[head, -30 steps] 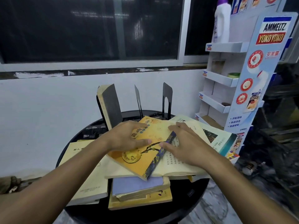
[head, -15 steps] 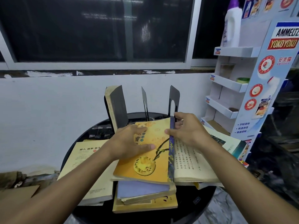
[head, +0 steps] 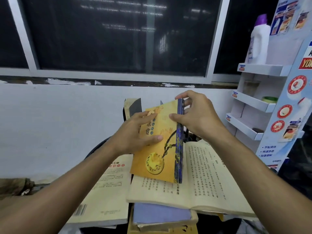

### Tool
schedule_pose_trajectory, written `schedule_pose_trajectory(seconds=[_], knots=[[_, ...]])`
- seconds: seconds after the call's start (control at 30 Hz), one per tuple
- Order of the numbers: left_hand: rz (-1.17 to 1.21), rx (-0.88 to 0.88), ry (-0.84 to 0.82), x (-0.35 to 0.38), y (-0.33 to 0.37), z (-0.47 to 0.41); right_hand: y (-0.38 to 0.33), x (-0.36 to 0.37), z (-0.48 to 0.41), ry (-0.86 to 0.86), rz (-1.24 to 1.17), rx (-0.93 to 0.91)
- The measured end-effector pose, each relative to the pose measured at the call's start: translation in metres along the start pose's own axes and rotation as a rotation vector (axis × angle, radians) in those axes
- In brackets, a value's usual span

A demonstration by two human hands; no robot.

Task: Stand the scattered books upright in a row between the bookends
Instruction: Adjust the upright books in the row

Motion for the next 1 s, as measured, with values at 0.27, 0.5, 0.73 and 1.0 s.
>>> schedule_pose_trajectory(seconds=[0.27,0.5,0.73,1.0], knots=[[-0.153,0.111,0.060,-0.041,-0.011,-0.037,-0.030,0.016,-0.020,0.122,0.042,-0.139],[-0.368,-0.042,0.092,-0.065,-0.043,-0.062,-0.043,0.041,-0.051,0.168,0.122,-0.239],[-0.385,-0.079,0.057,-0.057,-0.067,-0.072,-0.033,0.069,-0.070,0.213,0.135,-0.284],[-0.276,-0.058,0.101,-0.051,-0.082,-0.072,-0.015,0.098,-0.081,0.233,0.112,-0.281]])
Point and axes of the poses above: each hand's wrist, its own z-axis away from the middle knuckle, its own x-axis out of the palm, y = z × x, the point moved 7 cm from there along -z, towards the middle knuckle, and after that the axes turned 2 degrees about -y, right-handed, at the moved point
